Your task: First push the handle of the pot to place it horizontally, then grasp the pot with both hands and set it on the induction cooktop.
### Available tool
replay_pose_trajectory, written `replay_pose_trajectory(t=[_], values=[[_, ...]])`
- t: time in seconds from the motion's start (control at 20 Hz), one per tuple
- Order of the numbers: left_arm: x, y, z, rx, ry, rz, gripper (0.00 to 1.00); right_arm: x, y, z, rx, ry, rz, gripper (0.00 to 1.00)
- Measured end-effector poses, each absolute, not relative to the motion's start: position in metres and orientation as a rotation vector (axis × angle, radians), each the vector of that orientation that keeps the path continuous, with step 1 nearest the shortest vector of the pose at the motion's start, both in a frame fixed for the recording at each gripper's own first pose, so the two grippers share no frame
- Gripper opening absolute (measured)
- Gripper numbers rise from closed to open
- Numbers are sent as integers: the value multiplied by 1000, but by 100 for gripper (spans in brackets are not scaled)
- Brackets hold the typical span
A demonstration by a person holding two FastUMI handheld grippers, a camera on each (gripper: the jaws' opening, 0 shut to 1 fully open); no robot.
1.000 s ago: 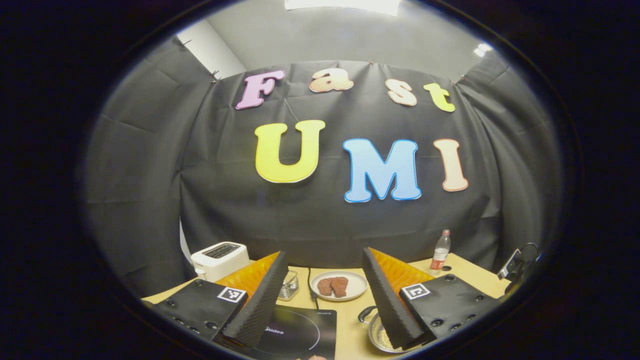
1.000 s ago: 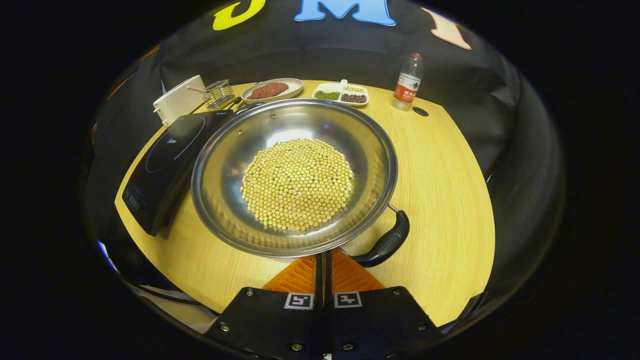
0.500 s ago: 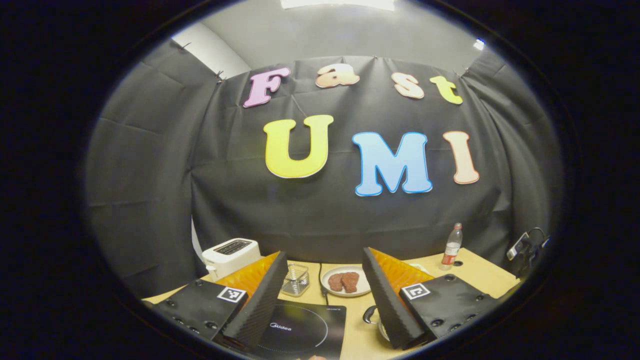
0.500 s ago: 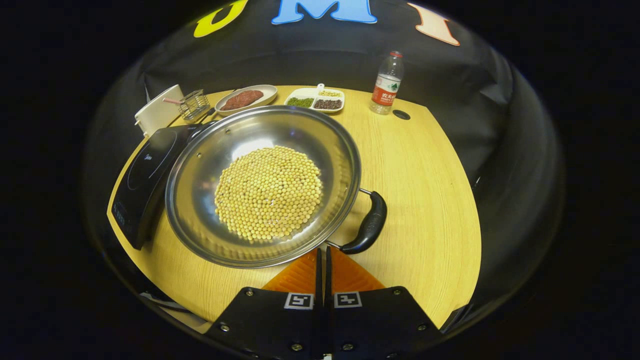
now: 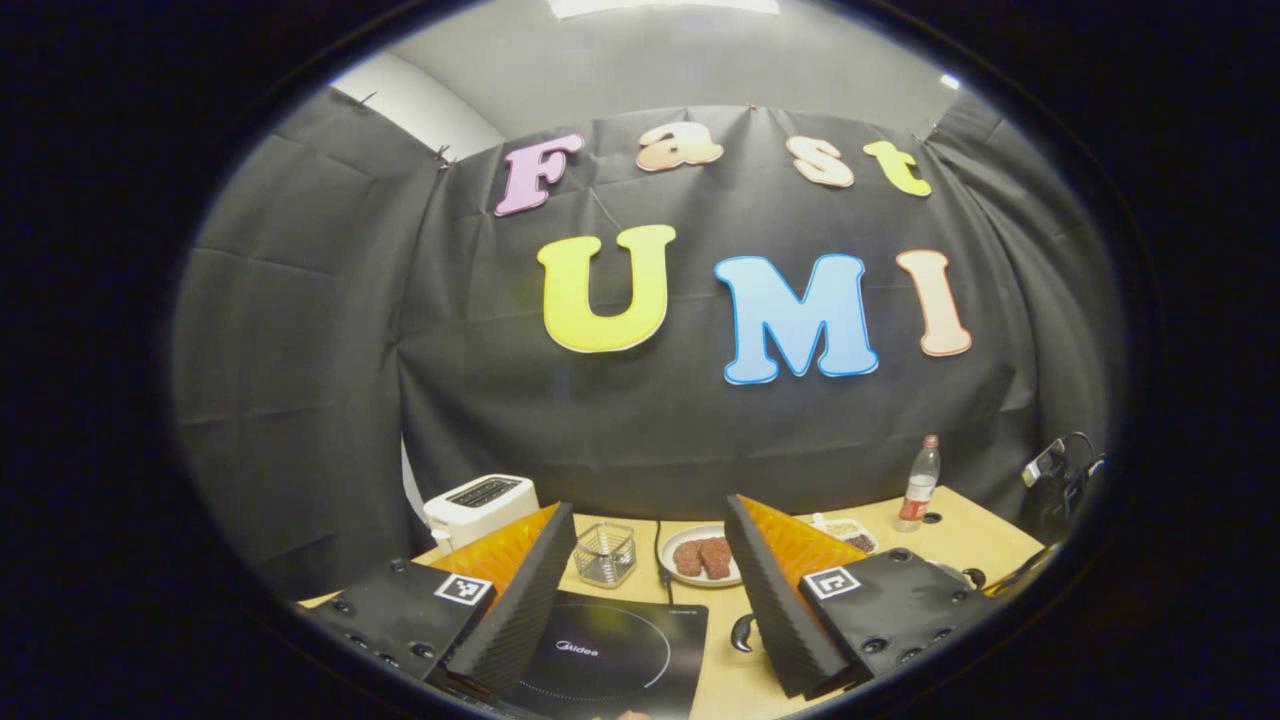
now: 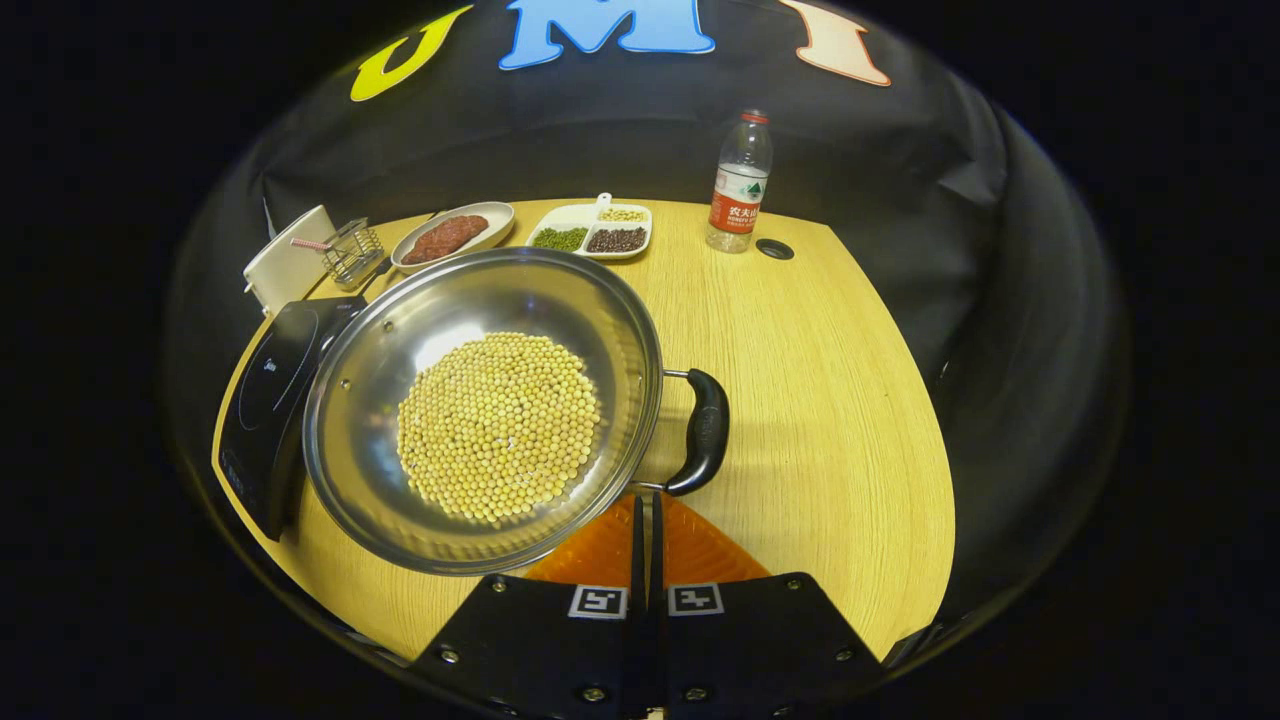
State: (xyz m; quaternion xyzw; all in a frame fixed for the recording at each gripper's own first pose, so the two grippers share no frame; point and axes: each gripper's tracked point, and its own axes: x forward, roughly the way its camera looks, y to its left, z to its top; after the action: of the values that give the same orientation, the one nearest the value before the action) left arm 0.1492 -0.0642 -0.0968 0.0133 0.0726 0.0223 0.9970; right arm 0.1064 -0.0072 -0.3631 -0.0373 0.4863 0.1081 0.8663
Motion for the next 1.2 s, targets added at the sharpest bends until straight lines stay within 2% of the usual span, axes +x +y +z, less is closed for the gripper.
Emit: replay_pose_trajectory(t=[0.1, 0.25, 0.4, 0.5, 0.65, 0.8, 0.85, 1.2], values=[[149, -66, -98, 31, 149, 41, 100, 108, -12, -358, -75, 1002, 211, 1], [149, -76, -105, 31, 157, 19, 97, 105, -17, -339, -46, 962, 204, 1], [150, -88, -111, 20, 169, -9, 100, 111, -13, -318, 8, 883, 211, 1], [154, -96, -118, 10, 181, -29, 100, 118, -8, -300, 44, 797, 224, 24], [161, -111, -133, 13, 206, -68, 100, 132, -6, -282, 37, 678, 225, 100], [168, -128, -155, 30, 245, -117, 100, 136, -3, -274, 19, 624, 215, 100], [170, -134, -163, 33, 259, -134, 98, 137, -2, -275, 20, 623, 212, 100], [185, -156, -224, 65, 381, -195, 98, 152, -5, -287, 11, 621, 178, 100]])
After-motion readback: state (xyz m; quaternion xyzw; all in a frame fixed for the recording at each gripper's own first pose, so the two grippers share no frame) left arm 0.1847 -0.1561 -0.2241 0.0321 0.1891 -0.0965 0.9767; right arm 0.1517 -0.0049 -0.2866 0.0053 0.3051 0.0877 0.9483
